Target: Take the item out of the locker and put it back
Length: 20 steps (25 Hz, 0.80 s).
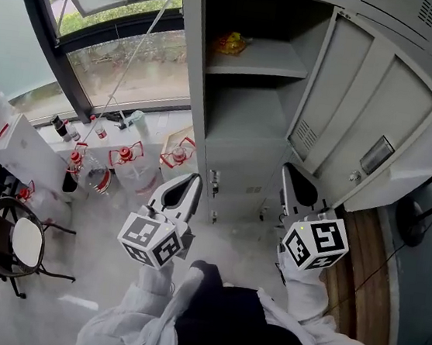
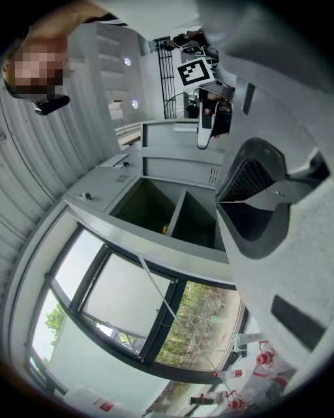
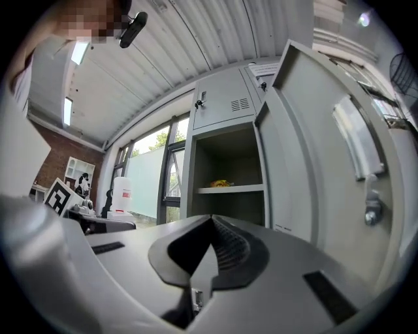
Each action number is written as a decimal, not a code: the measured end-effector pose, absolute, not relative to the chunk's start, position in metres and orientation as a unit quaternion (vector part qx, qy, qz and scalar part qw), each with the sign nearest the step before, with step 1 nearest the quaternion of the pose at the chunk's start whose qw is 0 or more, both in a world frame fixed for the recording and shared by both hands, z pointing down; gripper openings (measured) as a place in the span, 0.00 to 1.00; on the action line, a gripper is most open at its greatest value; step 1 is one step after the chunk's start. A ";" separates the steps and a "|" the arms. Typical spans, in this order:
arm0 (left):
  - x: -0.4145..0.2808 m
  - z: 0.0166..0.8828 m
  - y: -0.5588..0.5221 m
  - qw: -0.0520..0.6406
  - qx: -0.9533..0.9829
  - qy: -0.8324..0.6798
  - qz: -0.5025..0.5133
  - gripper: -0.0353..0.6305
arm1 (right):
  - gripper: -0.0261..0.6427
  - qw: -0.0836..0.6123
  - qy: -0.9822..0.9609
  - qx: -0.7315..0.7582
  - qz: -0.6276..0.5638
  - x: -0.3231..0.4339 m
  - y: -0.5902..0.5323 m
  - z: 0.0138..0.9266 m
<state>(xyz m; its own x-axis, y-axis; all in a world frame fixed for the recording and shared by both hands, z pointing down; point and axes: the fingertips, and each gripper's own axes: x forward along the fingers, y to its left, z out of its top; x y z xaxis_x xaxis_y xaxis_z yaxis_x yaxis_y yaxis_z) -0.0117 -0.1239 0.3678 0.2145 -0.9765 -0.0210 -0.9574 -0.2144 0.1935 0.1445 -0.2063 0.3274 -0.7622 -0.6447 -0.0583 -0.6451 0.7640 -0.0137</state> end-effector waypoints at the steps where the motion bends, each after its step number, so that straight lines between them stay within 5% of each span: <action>1: -0.007 0.371 -0.123 0.069 0.777 -0.622 -0.063 0.07 | 0.04 0.030 0.938 -0.346 -0.003 0.149 -0.203 0.332; 20: 0.036 0.407 -0.108 0.079 0.790 -0.607 -0.025 0.07 | 0.04 -0.033 0.938 -0.343 -0.028 0.179 -0.174 0.393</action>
